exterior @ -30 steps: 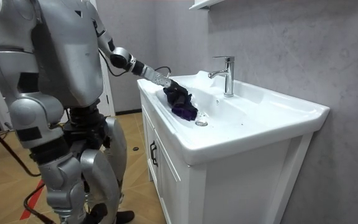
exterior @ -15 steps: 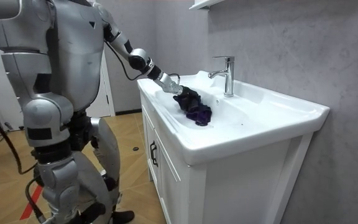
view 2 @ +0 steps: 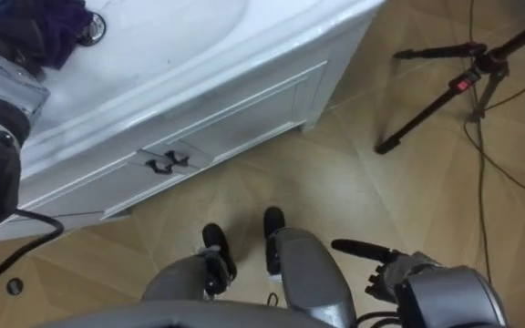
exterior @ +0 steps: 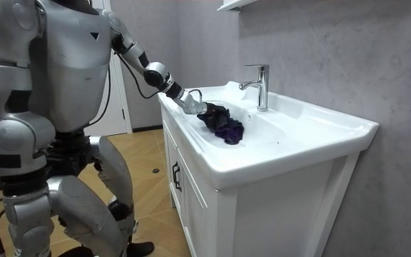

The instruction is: Wipe basin

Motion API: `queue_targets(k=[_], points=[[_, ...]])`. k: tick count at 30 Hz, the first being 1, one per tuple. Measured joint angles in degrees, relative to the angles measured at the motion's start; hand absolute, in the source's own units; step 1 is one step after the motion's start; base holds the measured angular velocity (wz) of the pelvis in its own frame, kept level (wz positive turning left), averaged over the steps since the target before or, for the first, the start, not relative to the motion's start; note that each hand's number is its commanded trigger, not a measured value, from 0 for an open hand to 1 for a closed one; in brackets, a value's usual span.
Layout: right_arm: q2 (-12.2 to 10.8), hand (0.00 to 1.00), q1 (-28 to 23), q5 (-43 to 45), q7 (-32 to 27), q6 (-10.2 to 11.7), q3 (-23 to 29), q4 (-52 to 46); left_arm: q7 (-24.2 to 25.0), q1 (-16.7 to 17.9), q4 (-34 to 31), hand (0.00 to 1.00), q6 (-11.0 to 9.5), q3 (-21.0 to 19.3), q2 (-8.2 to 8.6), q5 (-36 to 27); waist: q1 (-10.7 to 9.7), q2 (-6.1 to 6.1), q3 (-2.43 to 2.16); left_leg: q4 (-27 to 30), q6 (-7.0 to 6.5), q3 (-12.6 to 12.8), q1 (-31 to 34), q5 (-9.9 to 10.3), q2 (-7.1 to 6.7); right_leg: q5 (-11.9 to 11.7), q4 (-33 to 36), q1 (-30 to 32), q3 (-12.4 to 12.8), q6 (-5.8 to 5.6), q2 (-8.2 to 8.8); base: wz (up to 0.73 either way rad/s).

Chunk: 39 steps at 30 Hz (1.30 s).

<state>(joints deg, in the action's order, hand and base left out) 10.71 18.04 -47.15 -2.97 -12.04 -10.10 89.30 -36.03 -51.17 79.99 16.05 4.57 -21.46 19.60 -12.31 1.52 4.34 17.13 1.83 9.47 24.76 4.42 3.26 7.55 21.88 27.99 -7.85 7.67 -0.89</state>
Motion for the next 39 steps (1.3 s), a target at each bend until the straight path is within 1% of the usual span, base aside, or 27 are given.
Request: queue_targets(k=[2,5,10,11,12,13,15,16,18,19,21,25,27,31,32,33,34,35,37,39], points=[[0.0,0.0,-0.1,0.0,0.1,0.1,-0.5,-0.1,-0.4,-0.4,-0.2,1.0,-0.5,0.2,0.15,-0.6,-0.1,-0.23,0.15,0.9,0.0,-0.1,0.8,0.0,0.03,0.1,0.6,0.7,0.0,-0.19,0.07,0.02],[0.1,0.0,-0.1,0.2,0.7,1.0,-2.5,-0.2,-1.0,-0.4,-0.3,1.0,-1.2,0.1,1.61,-1.6,-0.5,-0.3,0.18,1.4,-0.01,0.0,1.1,0.0,-0.03,0.3,1.1,1.0,0.1,-0.51,0.18,0.0],[0.1,0.0,-0.1,0.6,1.7,1.6,-2.6,-0.2,-1.5,-1.0,-0.7,1.0,-1.6,0.3,3.64,-3.3,-2.7,-0.25,0.15,1.6,-0.18,0.2,1.1,-0.1,-0.11,0.1,1.2,0.9,0.1,-0.75,0.33,-0.01],[0.1,0.0,-0.1,0.6,2.0,1.8,-2.5,-0.2,-1.5,-1.4,-0.7,1.0,-1.6,0.2,4.24,-3.4,-3.2,-0.25,0.15,1.7,-0.19,0.3,1.0,-0.1,-0.1,0.0,1.2,0.9,0.4,-0.79,0.31,-0.14],[0.1,0.0,-0.1,0.5,2.3,2.2,-2.5,-0.2,-1.1,-1.8,-0.7,1.0,-1.7,0.2,5.03,-3.3,-3.3,-0.25,0.15,1.7,-0.19,1.1,0.8,-0.1,-0.04,-0.2,1.1,1.0,1.0,-0.89,0.26,-0.21],[0.2,0.0,-0.1,0.4,2.5,2.2,-2.6,-0.2,-0.9,-1.9,-0.7,1.0,-1.8,0.2,5.4,-3.3,-3.3,-0.25,0.15,1.7,-0.19,1.4,0.7,-0.1,-0.03,-0.3,1.1,1.0,1.5,-0.96,0.2,-0.31],[0.2,0.0,-0.3,0.5,3.4,2.7,-3.7,-0.2,-0.5,-2.0,-2.3,1.0,-1.9,1.0,6.99,-3.3,-3.9,-0.18,0.1,1.7,-0.2,2.1,0.3,-0.1,-0.1,-0.7,1.0,0.9,2.6,-1.07,0.09,-0.24],[0.2,0.0,-0.4,0.5,3.4,2.7,-3.9,-0.2,-0.5,-2.1,-2.8,1.0,-2.2,1.3,7.42,-3.4,-4.2,-0.19,0.11,1.7,-0.23,2.4,0.2,-0.1,-0.09,-0.8,1.0,0.9,2.7,-1.09,0.1,-0.1],[0.3,0.0,-0.8,0.6,3.9,3.6,-4.0,-0.2,-0.4,-2.1,-6.0,1.0,-2.8,2.9,8.88,-3.4,-5.5,-0.18,0.11,1.8,-0.71,2.7,0.3,0.2,-0.12,-1.0,1.0,1.1,2.9,-1.08,0.09,-0.05],[0.3,0.0,-1.0,0.7,4.1,3.9,-4.0,-0.2,-0.3,-2.2,-6.9,1.0,-3.0,3.0,8.97,-3.3,-5.8,-0.18,0.11,1.9,-0.85,2.7,0.4,0.3,-0.1,-0.9,1.0,1.2,2.9,-1.21,0.08,-0.05],[0.4,0.0,-1.3,0.8,4.5,4.7,-4.0,-0.2,0.1,-2.6,-8.9,1.0,-4.5,3.1,10.25,-3.3,-6.4,-0.23,0.1,2.2,-1.2,3.7,0.6,0.5,0.02,-0.7,1.1,1.4,3.4,-1.69,0.06,-0.1],[0.6,0.0,-2.4,2.3,5.0,5.7,-3.8,-0.4,0.4,-2.6,-11.0,1.0,-5.0,3.5,10.2,-3.3,-6.7,-0.24,0.09,2.4,-1.42,3.9,0.6,0.7,-0.25,-0.6,2.0,2.0,4.0,-1.92,0.17,-0.07],[1.1,0.0,-3.0,3.3,5.7,6.3,-3.7,-0.5,0.7,-2.6,-11.5,1.0,-5.3,5.0,9.9,-3.3,-7.0,-0.21,0.07,2.8,-1.76,4.0,0.6,1.0,-0.12,-0.6,2.0,1.8,4.1,-1.91,0.15,0.0],[2.3,0.0,-3.7,5.3,6.4,7.1,-3.7,-0.6,1.8,-2.6,-12.7,1.0,-6.0,6.2,9.24,-3.3,-7.8,-0.09,0.03,3.8,-2.11,4.1,0.7,1.4,0.04,-0.8,2.1,1.4,3.9,-1.71,0.19,0.01],[2.9,0.0,-4.0,5.7,6.8,7.3,-3.7,-0.6,2.1,-2.6,-13.1,1.0,-6.4,6.4,9.3,-3.3,-8.0,0.04,-0.02,4.1,-2.22,4.3,0.6,1.6,0.06,-0.8,2.0,1.1,3.8,-1.73,0.28,0.06],[3.3,0.0,-4.4,6.9,6.9,7.5,-3.7,-0.6,2.6,-2.7,-13.5,1.0,-7.4,6.4,9.3,-3.3,-8.2,0.19,-0.09,4.3,-2.32,4.3,0.4,1.7,0.06,-0.8,2.0,0.8,3.5,-1.74,0.39,0.08],[3.4,0.0,-4.6,7.4,6.9,7.7,-3.6,-0.6,2.7,-2.7,-13.7,1.0,-8.0,6.4,9.3,-3.3,-8.3,0.27,-0.07,4.3,-2.35,4.4,0.3,1.7,0.06,-0.8,2.0,0.6,3.3,-1.74,0.47,0.07],[3.5,0.0,-4.9,8.2,6.9,7.7,-3.6,-0.5,2.8,-2.8,-13.7,1.0,-9.2,6.4,9.3,-3.3,-8.3,0.34,-0.04,4.3,-2.61,4.9,-0.1,1.9,0.17,-0.7,2.1,0.3,3.2,-1.75,0.57,0.0],[3.7,0.0,-5.2,10.6,6.9,7.7,-3.5,-0.5,2.9,-2.8,-14.5,1.0,-9.9,6.4,9.34,-3.3,-8.3,0.66,-0.04,4.2,-2.84,6.2,-1.0,2.7,0.45,-0.5,2.5,-0.2,3.3,-1.93,0.58,-0.06],[3.9,0.0,-5.5,12.1,6.8,7.8,-3.2,-0.5,2.9,-2.8,-14.8,1.0,-10.6,6.4,9.42,-3.3,-8.3,0.85,-0.07,3.9,-2.91,6.5,-2.1,3.0,0.52,-0.3,2.9,-0.8,3.7,-2.1,0.65,-0.09]])
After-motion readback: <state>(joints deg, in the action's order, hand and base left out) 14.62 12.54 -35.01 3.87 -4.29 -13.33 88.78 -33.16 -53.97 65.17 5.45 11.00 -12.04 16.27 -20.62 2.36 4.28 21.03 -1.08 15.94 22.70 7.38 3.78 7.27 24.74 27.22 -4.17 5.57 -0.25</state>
